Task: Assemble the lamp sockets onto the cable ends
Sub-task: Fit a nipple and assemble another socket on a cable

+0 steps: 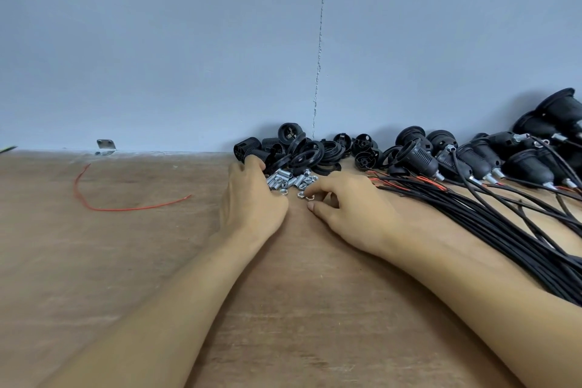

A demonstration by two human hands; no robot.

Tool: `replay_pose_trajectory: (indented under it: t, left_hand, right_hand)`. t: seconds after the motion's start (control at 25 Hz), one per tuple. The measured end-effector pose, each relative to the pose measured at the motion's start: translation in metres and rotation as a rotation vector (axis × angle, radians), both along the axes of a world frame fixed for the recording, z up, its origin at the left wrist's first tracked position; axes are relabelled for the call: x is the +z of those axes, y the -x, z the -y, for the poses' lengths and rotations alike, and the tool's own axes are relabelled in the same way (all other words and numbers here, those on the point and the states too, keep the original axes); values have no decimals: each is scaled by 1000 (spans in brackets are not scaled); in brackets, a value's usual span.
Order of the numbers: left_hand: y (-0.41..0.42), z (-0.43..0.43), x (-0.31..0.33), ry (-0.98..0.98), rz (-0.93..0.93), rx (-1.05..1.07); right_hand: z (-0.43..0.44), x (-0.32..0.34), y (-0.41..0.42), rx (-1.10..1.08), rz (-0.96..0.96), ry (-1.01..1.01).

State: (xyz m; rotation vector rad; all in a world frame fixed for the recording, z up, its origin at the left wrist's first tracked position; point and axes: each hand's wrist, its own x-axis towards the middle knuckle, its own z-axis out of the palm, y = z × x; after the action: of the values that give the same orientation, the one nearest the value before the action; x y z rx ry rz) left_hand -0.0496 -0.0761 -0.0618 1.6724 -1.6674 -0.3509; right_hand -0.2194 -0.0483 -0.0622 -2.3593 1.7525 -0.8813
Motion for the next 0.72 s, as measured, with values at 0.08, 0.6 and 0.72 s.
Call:
replay_pose_trajectory:
  t: [0.08, 0.6, 0.72]
  left_hand:
    - [-1, 1, -1, -25, 12, -5]
    - [-5, 13, -9, 61, -12, -72]
    - [-7, 15, -10, 67, 4, -78]
  right_hand:
    - [-4, -1, -1, 26, -42, 1]
    - [-10, -5, -1, 84, -85, 7]
    - [-10, -4, 0, 99, -115, -4]
